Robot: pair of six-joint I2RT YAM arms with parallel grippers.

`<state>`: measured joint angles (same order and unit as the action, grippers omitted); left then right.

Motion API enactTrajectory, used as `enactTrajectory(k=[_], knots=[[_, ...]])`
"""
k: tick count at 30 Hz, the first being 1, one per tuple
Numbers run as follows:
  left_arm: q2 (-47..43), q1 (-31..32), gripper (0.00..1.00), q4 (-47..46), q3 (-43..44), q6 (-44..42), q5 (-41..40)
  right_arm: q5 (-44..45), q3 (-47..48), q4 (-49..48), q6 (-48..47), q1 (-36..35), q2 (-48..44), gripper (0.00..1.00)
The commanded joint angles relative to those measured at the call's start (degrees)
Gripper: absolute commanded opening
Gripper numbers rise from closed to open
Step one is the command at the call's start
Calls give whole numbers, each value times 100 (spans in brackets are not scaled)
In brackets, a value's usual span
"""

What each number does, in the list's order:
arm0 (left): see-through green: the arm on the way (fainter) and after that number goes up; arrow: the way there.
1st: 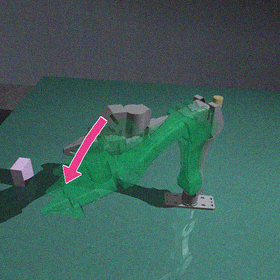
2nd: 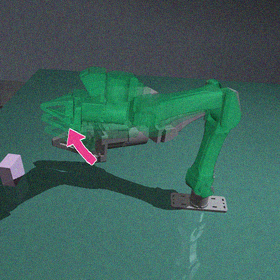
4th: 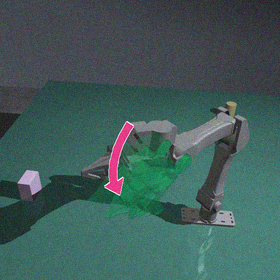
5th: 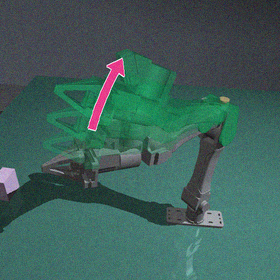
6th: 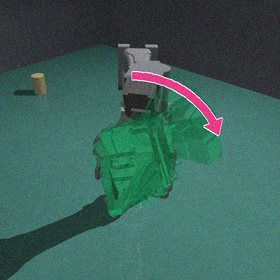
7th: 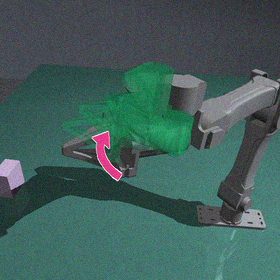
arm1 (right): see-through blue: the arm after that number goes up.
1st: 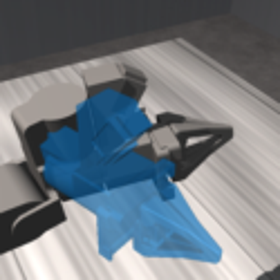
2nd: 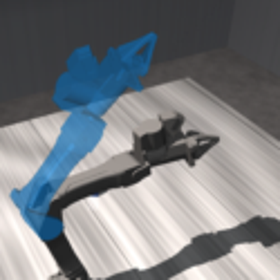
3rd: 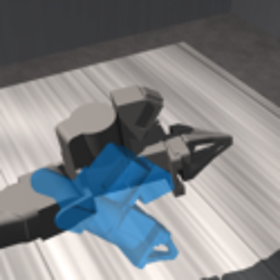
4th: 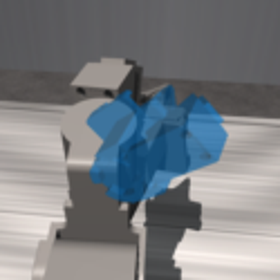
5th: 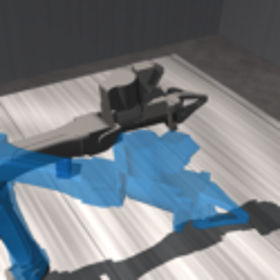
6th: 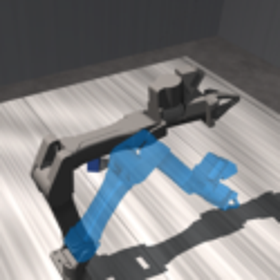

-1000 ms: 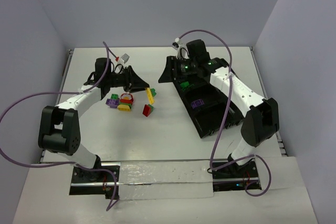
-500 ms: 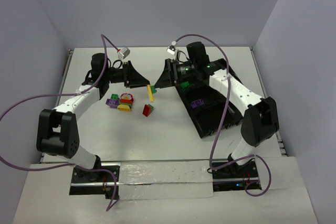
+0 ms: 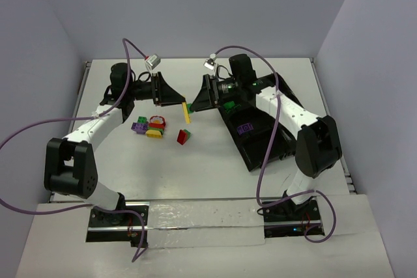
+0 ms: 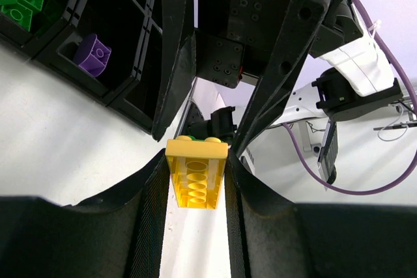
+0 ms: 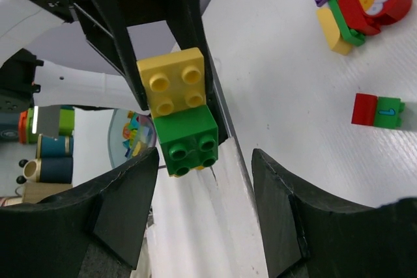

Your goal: Sort the legos into containers by color

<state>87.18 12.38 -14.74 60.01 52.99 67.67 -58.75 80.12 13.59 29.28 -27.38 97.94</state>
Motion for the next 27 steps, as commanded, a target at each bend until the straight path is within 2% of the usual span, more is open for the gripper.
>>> enactTrajectory(k=[1,10,14,22,27], knots=[[-210,1,0,-383,263,42,185,-484,-49,-582,169,-28,99,66],[-254,1,0,-450,265,97,185,-1249,-329,-1958,1004,-153,180,62],[-254,2,0,-459,275,97,194,-1314,-436,-2306,1244,-163,199,57],[-263,1,0,-458,222,99,176,-1356,-582,-2930,1704,-172,214,30],[-301,1,0,-424,225,82,164,-1364,-701,-3284,1949,-163,204,8]])
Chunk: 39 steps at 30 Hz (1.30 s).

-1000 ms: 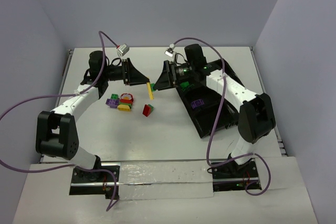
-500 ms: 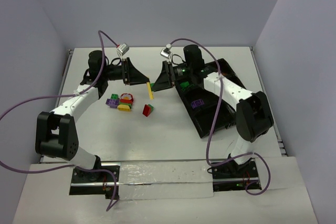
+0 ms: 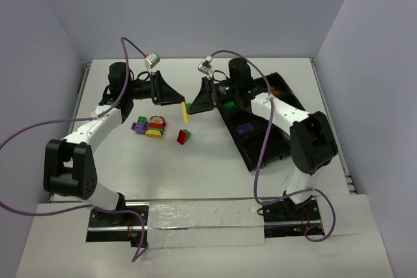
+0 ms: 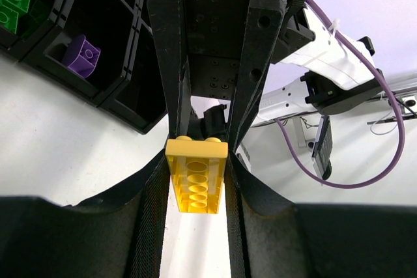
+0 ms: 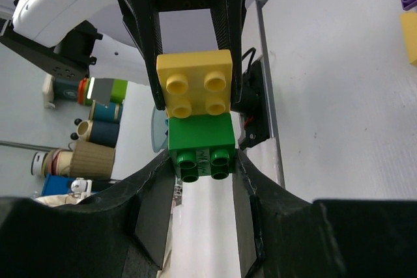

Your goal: Sort the legos into containers by color

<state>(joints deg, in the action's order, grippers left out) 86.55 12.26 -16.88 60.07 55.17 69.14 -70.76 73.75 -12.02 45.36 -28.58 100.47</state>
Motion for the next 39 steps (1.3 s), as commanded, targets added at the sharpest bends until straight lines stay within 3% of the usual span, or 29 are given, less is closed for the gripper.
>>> enactTrajectory(k=[1,20,29,32,36,38,39], knots=[[-244,13,0,-187,227,-153,11,-154,-103,-815,405,-43,-57,2],[-407,-202,0,529,283,-655,-16,238,-882,-1086,541,390,-359,0],[-473,-323,0,1067,302,-1016,14,855,-489,791,-779,532,-504,0],[-484,-371,0,1137,282,-1017,-92,1593,-250,1734,-1091,636,-535,0],[-473,-442,0,1351,317,-1098,-235,3548,-40,2949,-1443,878,-708,0],[-440,-460,0,1560,377,-1210,-309,4052,20,3370,-1514,948,-795,0],[-400,-461,0,1665,449,-1292,-381,5156,87,3668,-1551,981,-832,0]])
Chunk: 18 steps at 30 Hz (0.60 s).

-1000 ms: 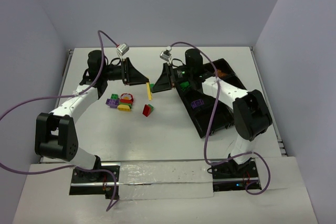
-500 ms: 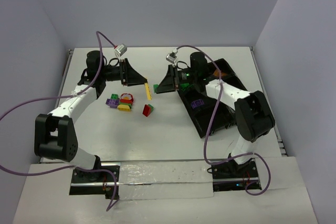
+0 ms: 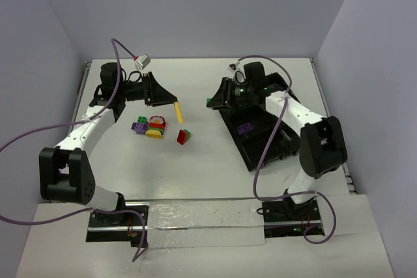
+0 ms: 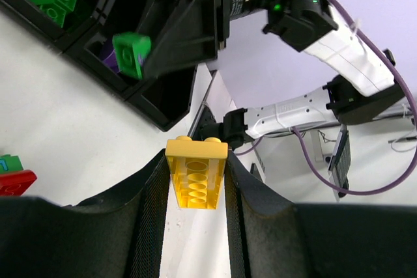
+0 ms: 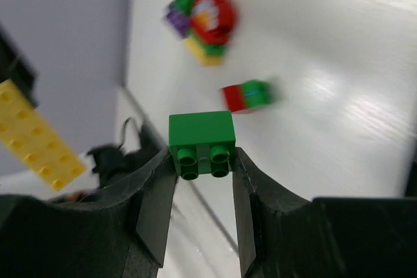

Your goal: Sort the legos into containers by color

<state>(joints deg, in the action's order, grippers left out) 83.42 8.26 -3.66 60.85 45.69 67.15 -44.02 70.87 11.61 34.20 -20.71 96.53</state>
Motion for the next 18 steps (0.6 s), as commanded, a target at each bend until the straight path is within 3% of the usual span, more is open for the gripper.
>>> enactTrajectory(k=[1,3,7,11,18], knots=[[-71,-61,0,510,401,-409,-244,2928,401,1516,-455,207,-451,0],[8,-61,0,754,512,-533,-399,3970,640,1876,-512,256,-335,0],[133,-61,0,998,634,-609,-623,4819,1178,2198,-628,270,51,0],[183,-61,0,1247,728,-703,-843,5170,1815,2390,-723,276,589,3],[105,-61,0,1448,596,-781,-1115,5228,2369,2496,-932,330,1357,24]])
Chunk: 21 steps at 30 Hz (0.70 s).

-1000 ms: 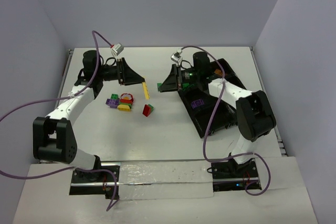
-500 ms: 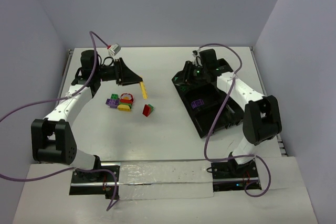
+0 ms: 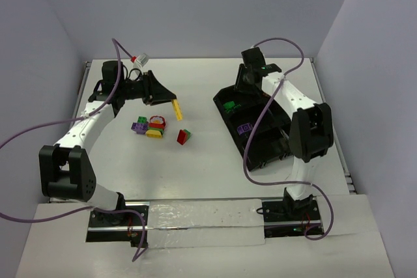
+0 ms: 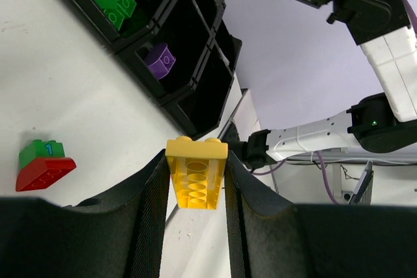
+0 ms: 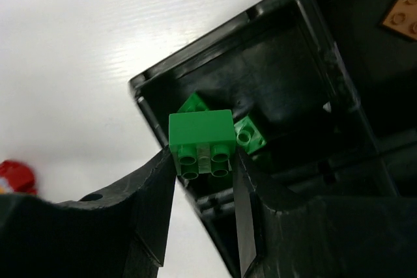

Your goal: Sort the legos into containers by color

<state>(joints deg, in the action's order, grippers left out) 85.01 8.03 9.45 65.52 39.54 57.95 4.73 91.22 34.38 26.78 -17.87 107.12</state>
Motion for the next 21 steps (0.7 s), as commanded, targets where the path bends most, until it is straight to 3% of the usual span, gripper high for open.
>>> enactTrajectory(k=[1,2,3,4,7,13,16,21], knots=[[-63,-39,0,136,104,-158,-205,345,359,194,-215,47,333,29],[-72,-39,0,136,94,-149,-206,344,385,192,-241,47,376,29],[-73,-39,0,104,77,-140,-182,344,428,184,-299,55,420,49],[-67,-39,0,119,87,-145,-179,362,472,183,-339,56,447,56],[-45,-39,0,221,121,-202,-211,414,547,183,-412,56,440,64],[-12,-39,0,310,145,-149,-381,90,392,29,-575,47,-1,63],[99,-39,0,559,247,-94,-610,-609,43,-330,-680,-33,-486,59],[112,-30,0,514,137,210,-984,-964,-353,-719,-1043,-672,-1101,59]])
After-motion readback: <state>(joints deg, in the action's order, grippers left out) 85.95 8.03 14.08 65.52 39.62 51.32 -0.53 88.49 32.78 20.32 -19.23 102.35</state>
